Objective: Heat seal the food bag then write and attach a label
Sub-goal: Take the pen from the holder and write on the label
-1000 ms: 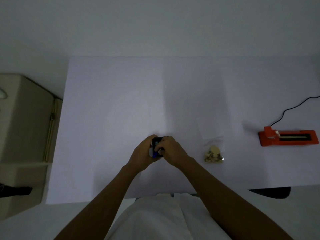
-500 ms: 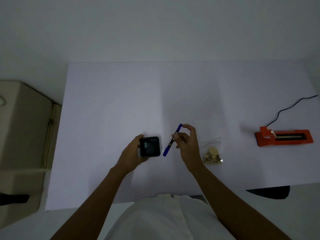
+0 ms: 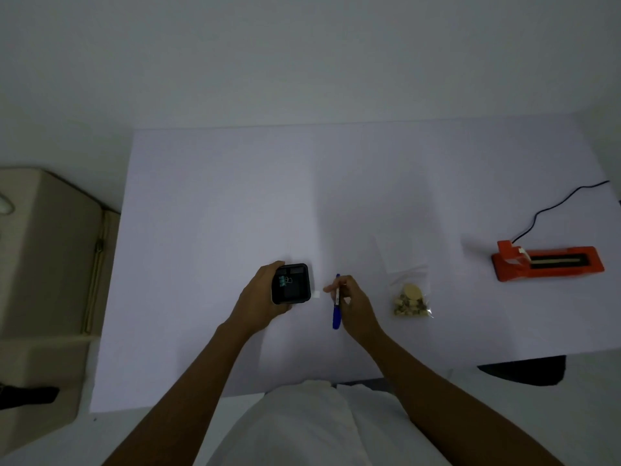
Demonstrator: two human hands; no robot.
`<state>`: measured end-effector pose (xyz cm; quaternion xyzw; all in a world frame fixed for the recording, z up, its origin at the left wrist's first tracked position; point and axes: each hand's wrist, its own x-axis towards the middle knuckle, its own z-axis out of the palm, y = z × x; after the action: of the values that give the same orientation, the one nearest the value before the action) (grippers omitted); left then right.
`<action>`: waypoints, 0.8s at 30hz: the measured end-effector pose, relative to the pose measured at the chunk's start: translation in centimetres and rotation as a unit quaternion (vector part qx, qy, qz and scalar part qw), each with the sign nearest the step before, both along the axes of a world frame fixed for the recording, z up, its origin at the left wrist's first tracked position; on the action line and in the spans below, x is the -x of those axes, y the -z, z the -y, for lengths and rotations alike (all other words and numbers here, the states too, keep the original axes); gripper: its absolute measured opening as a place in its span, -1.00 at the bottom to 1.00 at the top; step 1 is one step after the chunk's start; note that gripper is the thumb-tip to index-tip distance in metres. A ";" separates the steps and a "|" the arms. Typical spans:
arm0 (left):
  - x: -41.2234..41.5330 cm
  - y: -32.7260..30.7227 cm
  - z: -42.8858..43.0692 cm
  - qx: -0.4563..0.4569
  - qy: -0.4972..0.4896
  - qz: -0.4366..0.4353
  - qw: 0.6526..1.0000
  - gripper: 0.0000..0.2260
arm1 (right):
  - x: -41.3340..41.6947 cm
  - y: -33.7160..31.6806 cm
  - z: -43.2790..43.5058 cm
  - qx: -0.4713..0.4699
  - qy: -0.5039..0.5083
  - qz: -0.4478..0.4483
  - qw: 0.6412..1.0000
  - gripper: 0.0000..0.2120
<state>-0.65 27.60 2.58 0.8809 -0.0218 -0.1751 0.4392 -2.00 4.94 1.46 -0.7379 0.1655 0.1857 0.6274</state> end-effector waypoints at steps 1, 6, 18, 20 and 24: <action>-0.1 0.0 0.1 -0.002 0.000 0.001 1.000 -0.20 | 0.0 0.3 -0.4 0.021 -0.025 -0.008 0.999 -0.79; -0.2 -0.2 0.2 -0.008 0.003 -0.003 1.000 -0.22 | 0.2 2.4 -0.8 0.153 -0.111 0.018 0.982 -0.80; -0.8 -0.6 -1.2 -0.010 -0.043 -0.017 0.999 -0.25 | 1.1 1.8 1.1 0.232 -0.258 0.006 0.938 -0.79; -1.0 -0.7 -1.1 -0.010 -0.048 -0.026 0.998 -0.25 | 0.7 1.7 0.6 0.213 -0.241 0.070 0.944 -0.84; -1.2 -0.7 -1.0 -0.021 -0.049 -0.038 0.998 -0.22 | 0.3 2.4 0.3 0.193 -0.222 0.114 0.949 -0.84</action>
<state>0.52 28.57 3.31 0.8827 0.0422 -0.1870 0.4291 -2.28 4.67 -0.94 -0.8791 -0.0424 0.1997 0.4308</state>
